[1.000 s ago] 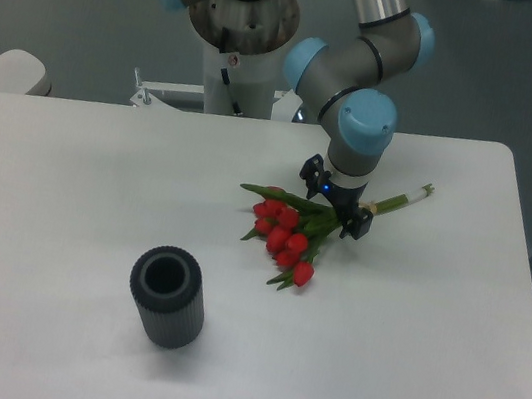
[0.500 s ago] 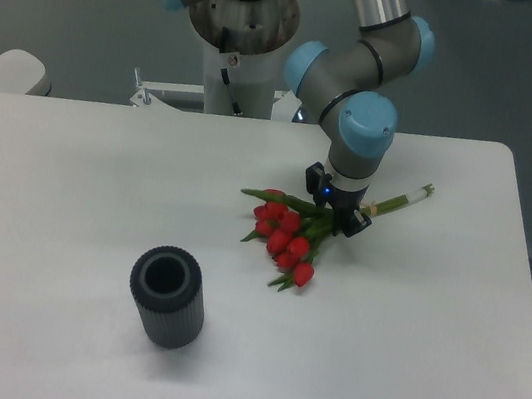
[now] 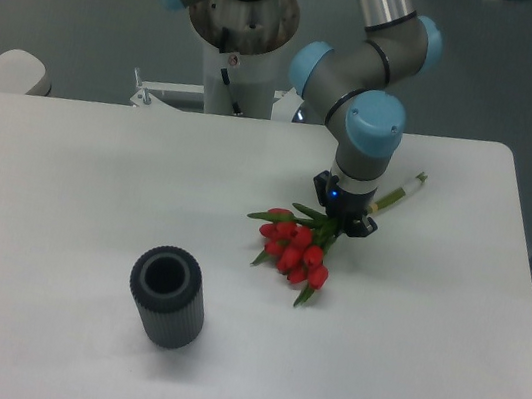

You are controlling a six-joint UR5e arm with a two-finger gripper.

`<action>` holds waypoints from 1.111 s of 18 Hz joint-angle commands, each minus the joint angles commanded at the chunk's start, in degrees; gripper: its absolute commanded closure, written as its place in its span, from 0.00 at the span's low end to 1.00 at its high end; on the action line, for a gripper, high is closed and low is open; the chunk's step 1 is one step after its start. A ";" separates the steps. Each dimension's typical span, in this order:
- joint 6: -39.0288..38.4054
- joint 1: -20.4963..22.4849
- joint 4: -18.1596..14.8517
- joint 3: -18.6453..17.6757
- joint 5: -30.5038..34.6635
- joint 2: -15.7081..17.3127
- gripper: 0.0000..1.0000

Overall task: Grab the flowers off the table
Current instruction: 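Lift the grasped tulip bunch up off the table, blooms hanging down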

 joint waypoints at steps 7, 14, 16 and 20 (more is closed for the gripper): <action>-0.26 0.00 -8.01 13.45 -18.88 2.55 0.79; -10.00 3.25 -7.57 19.87 -39.73 1.59 0.79; -12.12 3.51 -8.09 22.15 -40.88 0.80 0.79; -20.81 2.64 -7.48 24.36 -43.78 -1.13 0.79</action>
